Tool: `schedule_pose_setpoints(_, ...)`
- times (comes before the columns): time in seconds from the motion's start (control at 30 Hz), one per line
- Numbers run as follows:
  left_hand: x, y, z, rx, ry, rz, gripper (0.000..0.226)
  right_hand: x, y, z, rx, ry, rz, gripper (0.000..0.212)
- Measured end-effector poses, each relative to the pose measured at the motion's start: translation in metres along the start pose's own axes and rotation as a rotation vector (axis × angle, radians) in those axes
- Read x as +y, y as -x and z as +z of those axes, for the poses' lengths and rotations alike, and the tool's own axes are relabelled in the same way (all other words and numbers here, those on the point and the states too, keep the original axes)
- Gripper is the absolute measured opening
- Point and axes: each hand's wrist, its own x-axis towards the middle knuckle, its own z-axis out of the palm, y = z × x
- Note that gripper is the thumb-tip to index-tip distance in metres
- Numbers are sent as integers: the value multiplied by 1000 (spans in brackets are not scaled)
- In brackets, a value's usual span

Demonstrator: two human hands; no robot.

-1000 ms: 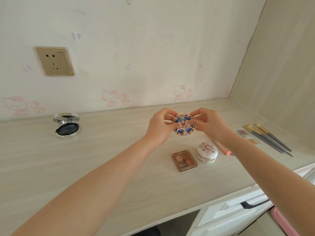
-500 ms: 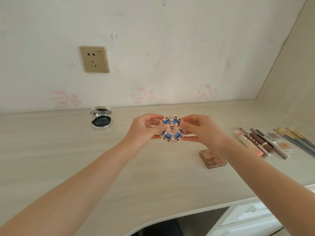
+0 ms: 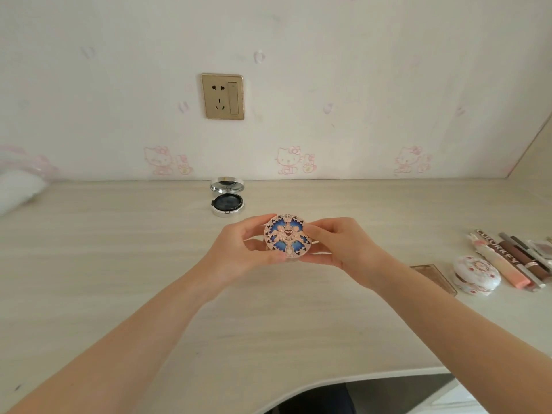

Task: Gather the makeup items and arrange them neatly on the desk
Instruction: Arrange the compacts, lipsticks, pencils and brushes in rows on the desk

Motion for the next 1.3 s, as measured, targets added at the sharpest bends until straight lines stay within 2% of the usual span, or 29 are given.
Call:
schedule_pose_setpoints(0.1,-7,2,-3,46,-9,14,75,0,-3,11,-33,-44,24,24)
schedule_pose_setpoints(0.23,-12,5,-6,123,28,21,72,-3,-6,18,-23,-30,40,21)
schedule_pose_setpoints(0.3,-14,6,-7,139,28,20,68,-4,-6,20,-8,88,17,21)
schedule_pose_setpoints(0.4,-18,7,-7,166,25,11,63,-4,-5,22,-3,408,-115,26)
schedule_pose_setpoints(0.5,-20,8,-7,194,41,-1,59,-7,1,21,-118,677,-250,35)
schedule_pose_setpoints(0.6,-21,7,-11,199,47,-1,57,-10,8,21,-219,766,-288,49)
schedule_pose_setpoints(0.77,-22,11,-11,142,-11,25,60,-11,2,21,-281,877,-299,79)
schedule_pose_setpoints(0.97,-22,12,-12,95,-83,-4,70,-17,-4,16,-283,885,-318,68)
schedule_pose_setpoints(1.3,-26,10,-14,113,-183,36,66,-24,-11,16,-344,920,-309,54)
